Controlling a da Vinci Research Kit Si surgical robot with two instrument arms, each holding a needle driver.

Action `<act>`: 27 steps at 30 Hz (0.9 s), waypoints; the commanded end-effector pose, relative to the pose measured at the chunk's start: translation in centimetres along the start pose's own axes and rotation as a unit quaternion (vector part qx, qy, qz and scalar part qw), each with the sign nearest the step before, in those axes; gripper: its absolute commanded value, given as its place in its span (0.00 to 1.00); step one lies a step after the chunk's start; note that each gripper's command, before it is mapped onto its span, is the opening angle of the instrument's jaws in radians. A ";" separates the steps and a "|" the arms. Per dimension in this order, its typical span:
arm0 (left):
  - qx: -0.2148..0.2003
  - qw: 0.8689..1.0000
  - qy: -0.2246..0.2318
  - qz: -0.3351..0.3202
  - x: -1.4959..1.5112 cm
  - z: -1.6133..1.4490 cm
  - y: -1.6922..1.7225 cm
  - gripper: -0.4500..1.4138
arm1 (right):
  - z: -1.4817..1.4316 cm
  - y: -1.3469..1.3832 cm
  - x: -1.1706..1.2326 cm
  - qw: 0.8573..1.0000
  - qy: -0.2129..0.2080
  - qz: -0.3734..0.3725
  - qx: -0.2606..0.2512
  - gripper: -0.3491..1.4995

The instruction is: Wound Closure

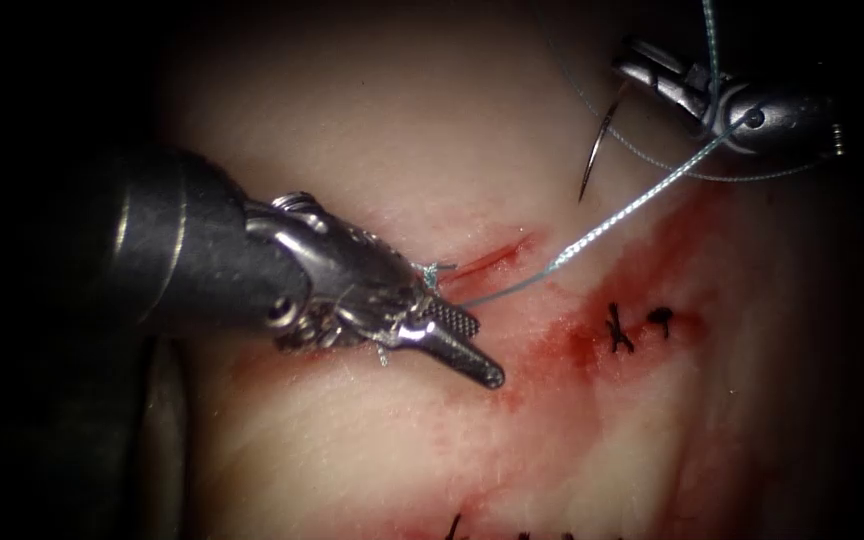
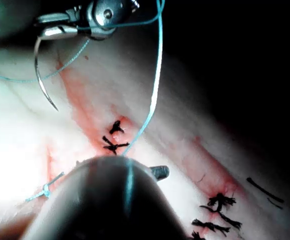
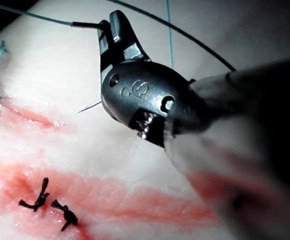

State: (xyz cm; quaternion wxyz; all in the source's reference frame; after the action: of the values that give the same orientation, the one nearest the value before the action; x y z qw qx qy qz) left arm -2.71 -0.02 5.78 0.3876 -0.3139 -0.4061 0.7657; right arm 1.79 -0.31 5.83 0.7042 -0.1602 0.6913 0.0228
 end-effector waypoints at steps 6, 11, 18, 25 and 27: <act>0.006 1.000 0.010 0.022 0.05 -0.06 -0.06 0.44 | 0.30 -0.04 0.32 0.998 0.029 -0.050 0.005 0.00; 0.004 0.999 0.011 0.049 0.17 -0.05 0.04 0.46 | 0.32 -0.06 0.37 0.998 0.031 -0.051 0.007 0.00; 0.009 0.996 0.020 0.086 0.35 -0.26 0.32 0.51 | 0.26 -0.06 0.25 0.998 0.034 -0.058 0.007 0.00; -0.018 0.993 0.019 0.116 0.47 -0.48 0.67 0.61 | 0.26 0.00 0.21 0.998 0.031 -0.055 0.004 0.00; -0.056 0.991 -0.008 0.121 0.31 -0.53 0.83 0.55 | 0.24 0.02 0.20 0.998 0.029 -0.055 0.003 0.00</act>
State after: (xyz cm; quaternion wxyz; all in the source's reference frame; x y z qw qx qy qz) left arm -2.63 0.02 4.60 0.2561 -0.3735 -0.4385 0.7763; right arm 1.94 -0.30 5.61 0.6852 -0.1964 0.7010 -0.0227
